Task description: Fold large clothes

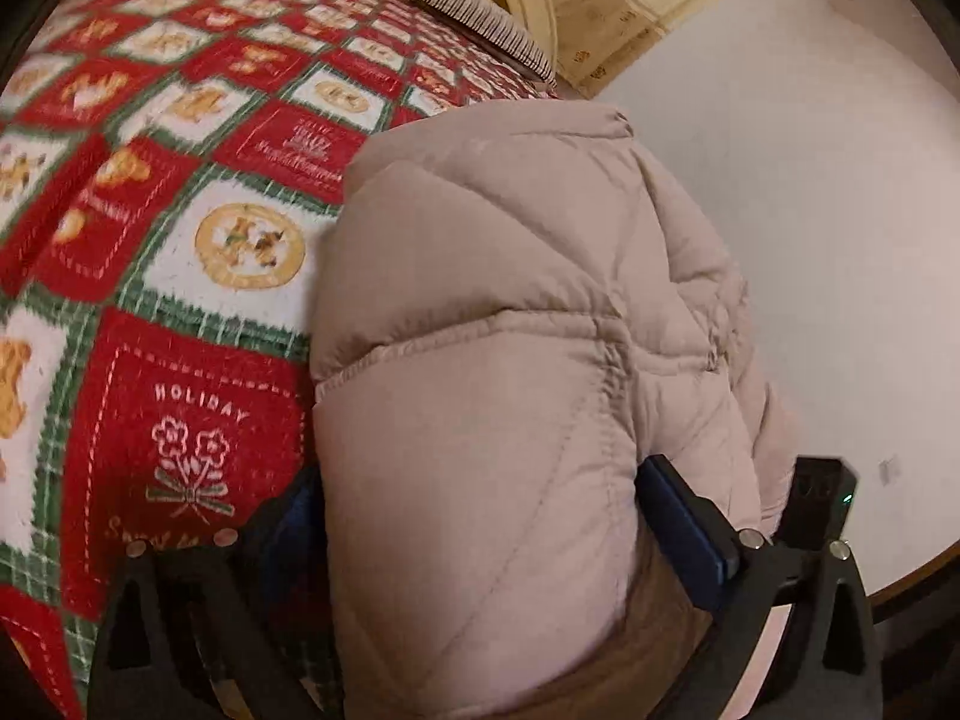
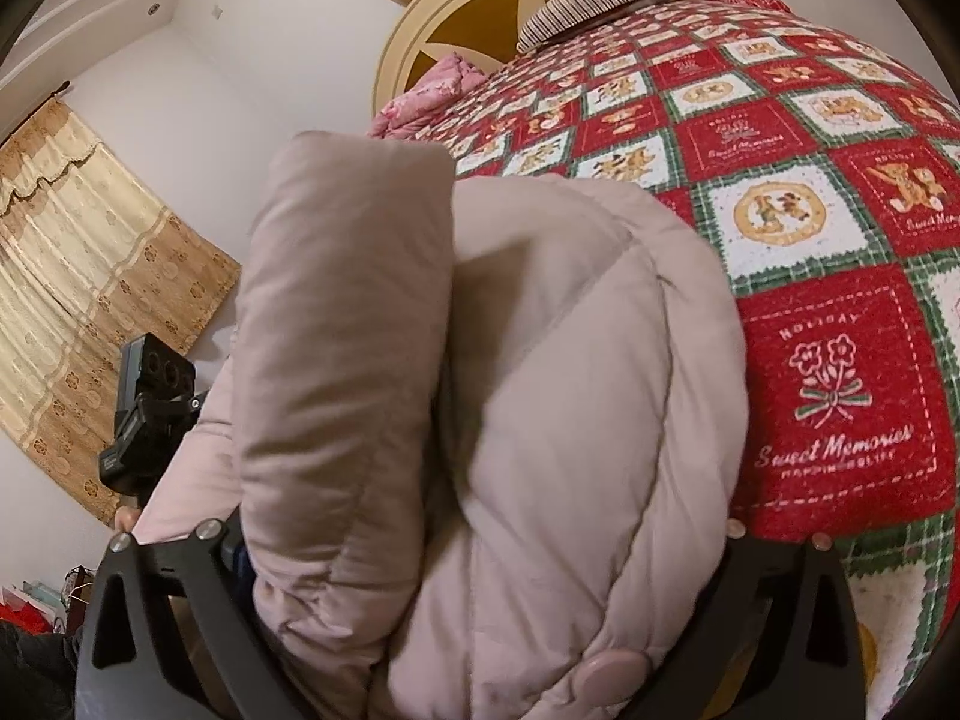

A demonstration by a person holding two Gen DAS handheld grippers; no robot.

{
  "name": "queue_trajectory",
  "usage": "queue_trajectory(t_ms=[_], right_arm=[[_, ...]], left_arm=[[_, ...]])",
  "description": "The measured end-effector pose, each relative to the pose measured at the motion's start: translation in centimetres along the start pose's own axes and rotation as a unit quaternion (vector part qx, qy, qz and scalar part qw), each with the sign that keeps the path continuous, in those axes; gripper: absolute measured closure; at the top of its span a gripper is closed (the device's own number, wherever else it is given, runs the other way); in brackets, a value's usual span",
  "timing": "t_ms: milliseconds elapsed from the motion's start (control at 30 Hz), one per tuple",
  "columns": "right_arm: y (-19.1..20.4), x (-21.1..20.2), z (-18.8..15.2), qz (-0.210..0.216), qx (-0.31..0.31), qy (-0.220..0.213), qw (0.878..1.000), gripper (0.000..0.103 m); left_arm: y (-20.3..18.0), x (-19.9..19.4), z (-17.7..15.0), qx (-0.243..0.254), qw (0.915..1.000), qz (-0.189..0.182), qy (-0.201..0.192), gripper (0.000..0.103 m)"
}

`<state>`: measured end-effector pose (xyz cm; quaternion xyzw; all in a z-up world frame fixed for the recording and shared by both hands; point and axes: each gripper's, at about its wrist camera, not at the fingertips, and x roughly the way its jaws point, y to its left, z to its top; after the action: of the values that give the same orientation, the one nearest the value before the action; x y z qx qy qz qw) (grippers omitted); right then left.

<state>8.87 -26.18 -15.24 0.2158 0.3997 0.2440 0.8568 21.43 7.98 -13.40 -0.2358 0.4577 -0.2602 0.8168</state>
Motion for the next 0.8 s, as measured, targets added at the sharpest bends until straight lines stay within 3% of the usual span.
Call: queue_trajectory(t_ms=[100,233,333,433,600,800], right_arm=[[0.1,0.1,0.1,-0.004,0.002,0.000,1.000,0.001],[0.6,0.3,0.1,-0.020,0.007,0.001,1.000,0.003],[1.4,0.4,-0.2,-0.015,0.019,0.003,1.000,0.018],[2.2,0.1,-1.2,-0.014,0.036,-0.003,0.999,0.026],[3.9,-1.1,-2.7,-0.017,0.035,0.011,0.999,0.032],[5.6,-3.7,-5.6,-0.012,-0.005,0.043,0.999,0.036]], left_arm=[[-1.2,0.1,-0.2,0.024,0.9994,0.022,-0.008,0.004],[-2.4,-0.2,-0.5,0.049,0.9977,0.043,-0.019,0.016],[-2.8,-0.5,-1.3,0.064,0.9961,0.054,-0.027,0.027],[-3.9,-1.3,-1.9,0.086,0.9934,0.069,-0.031,0.034],[-6.2,-3.2,-3.2,0.118,0.9875,0.104,-0.019,0.035],[-7.1,-5.4,-6.2,0.141,0.9839,0.110,-0.004,0.035]])
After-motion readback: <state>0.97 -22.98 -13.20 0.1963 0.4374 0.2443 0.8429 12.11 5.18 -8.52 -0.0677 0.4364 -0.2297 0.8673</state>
